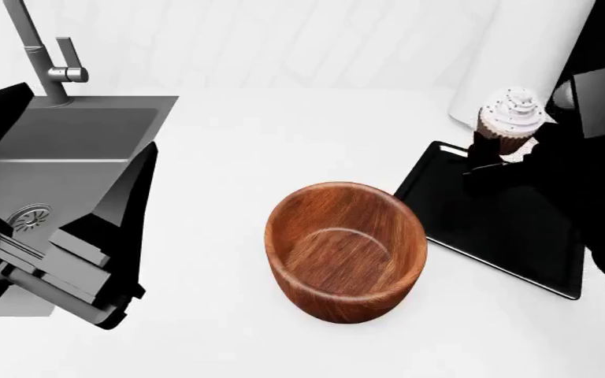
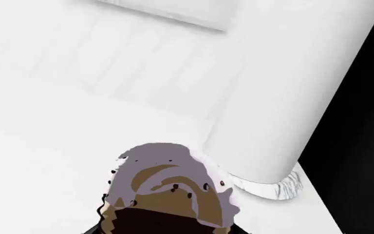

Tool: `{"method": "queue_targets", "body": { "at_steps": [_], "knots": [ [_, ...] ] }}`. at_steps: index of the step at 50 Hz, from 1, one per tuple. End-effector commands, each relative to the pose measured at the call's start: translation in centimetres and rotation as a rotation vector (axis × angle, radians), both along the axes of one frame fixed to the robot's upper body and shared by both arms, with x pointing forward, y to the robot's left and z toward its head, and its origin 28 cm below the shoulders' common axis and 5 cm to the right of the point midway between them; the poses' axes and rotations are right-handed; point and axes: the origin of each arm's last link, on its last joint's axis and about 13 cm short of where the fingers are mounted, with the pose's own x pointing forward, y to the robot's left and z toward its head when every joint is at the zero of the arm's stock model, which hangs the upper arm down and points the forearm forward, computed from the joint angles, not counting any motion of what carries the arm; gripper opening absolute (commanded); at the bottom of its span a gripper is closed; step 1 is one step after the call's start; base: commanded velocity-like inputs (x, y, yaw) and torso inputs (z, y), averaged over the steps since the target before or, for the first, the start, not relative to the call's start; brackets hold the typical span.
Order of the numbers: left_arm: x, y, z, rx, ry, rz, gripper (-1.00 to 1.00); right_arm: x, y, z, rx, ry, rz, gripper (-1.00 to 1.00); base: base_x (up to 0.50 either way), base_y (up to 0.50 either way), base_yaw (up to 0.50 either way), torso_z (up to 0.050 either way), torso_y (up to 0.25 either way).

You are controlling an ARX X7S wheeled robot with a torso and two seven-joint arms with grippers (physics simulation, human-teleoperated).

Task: Move the fresh-baked cupcake off the tray onto the counter, and place the bowl used for mixing into the sink.

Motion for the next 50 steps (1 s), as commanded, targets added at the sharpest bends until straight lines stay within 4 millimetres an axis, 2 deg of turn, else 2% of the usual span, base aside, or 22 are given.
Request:
{"method": "queue_targets", "body": {
  "at_steps": [1, 11, 23, 30, 45, 50],
  "knots": [
    [0.1, -0.1, 0.0, 0.004, 0.009, -0.003, 1.00, -1.8, 0.1, 2.2, -0.042, -0.098, 0.019, -1.00, 0.00, 0.00, 0.00, 0.000, 0.000],
    [1.0, -1.4, 0.9, 0.084, 0.102, -0.094, 1.00, -3.1, 0.3, 4.5, -0.041, -0.185, 0.039, -1.00, 0.00, 0.00, 0.00, 0.000, 0.000],
    [3.5, -4.1, 1.4, 0.211, 0.278, -0.253, 1.00, -4.4, 0.5, 5.8, -0.039, -0.244, 0.067, -1.00, 0.00, 0.00, 0.00, 0.000, 0.000],
    [5.1, -5.3, 2.6, 0.266, 0.397, -0.331, 1.00, -4.6, 0.6, 5.8, -0.043, -0.254, 0.071, -1.00, 0.00, 0.00, 0.00, 0.000, 0.000],
    [9.0, -6.9, 4.5, 0.311, 0.555, -0.310, 1.00, -4.6, 0.3, 5.3, -0.029, -0.255, 0.067, -1.00, 0.00, 0.00, 0.00, 0.000, 0.000],
    [9.3, -7.5, 5.3, 0.324, 0.578, -0.325, 1.00, -4.6, 0.3, 5.2, -0.030, -0.253, 0.065, -1.00, 0.00, 0.00, 0.00, 0.000, 0.000]
  ]
}}
